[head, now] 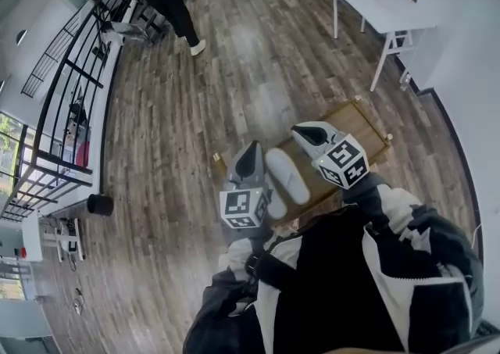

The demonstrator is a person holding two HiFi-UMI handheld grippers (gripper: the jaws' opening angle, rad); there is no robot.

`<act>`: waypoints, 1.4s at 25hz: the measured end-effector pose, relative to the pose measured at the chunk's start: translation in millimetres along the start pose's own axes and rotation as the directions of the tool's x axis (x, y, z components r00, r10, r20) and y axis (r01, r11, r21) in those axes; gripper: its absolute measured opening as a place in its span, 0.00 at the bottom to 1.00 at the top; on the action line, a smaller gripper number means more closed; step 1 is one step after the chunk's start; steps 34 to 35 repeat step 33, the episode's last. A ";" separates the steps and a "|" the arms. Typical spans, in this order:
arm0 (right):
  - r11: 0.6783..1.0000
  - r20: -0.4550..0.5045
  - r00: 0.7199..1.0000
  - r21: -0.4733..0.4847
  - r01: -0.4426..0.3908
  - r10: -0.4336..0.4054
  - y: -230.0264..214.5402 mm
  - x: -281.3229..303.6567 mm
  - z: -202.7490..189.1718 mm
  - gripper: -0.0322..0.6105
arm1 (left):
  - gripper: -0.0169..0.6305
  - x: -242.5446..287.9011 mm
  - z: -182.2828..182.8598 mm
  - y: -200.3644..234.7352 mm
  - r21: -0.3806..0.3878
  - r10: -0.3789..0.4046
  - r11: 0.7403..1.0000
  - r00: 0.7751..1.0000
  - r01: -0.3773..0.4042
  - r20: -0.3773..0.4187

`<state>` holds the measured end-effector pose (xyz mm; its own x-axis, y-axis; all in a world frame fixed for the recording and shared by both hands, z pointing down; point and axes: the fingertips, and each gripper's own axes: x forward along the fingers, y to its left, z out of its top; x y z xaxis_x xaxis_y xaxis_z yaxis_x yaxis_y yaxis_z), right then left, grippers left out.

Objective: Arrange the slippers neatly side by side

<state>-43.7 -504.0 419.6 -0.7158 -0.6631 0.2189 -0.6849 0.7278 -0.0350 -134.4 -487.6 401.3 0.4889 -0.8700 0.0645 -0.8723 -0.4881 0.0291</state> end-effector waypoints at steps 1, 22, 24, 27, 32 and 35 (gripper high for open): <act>1.000 0.022 1.000 -0.021 0.008 -0.007 0.4 -7.4 7.5 0.05 | 0.05 2.5 4.8 -4.1 0.005 -0.005 1.000 1.000 0.005 0.006; 0.999 0.054 0.998 -0.033 0.021 -0.020 10.1 -34.1 15.9 0.05 | 0.05 -0.9 20.6 -35.0 0.019 -0.016 1.000 1.000 0.016 0.016; 0.999 0.053 0.998 -0.041 0.020 -0.017 12.6 -34.8 15.1 0.05 | 0.05 -2.4 19.6 -35.7 0.019 -0.017 1.000 1.000 0.016 0.017; 0.999 0.056 0.998 -0.039 0.015 -0.013 14.8 -35.8 15.5 0.05 | 0.05 -2.8 21.1 -38.1 0.031 -0.023 0.999 1.000 0.022 0.022; 0.999 0.055 0.998 -0.027 0.018 -0.016 17.2 -40.3 12.0 0.05 | 0.05 -5.3 19.7 -42.4 0.036 -0.031 0.999 0.999 0.030 0.013; 1.000 0.056 0.998 -0.026 0.018 -0.016 18.2 -40.5 12.0 0.05 | 0.05 -6.2 20.3 -42.6 0.036 -0.032 0.999 0.999 0.032 0.013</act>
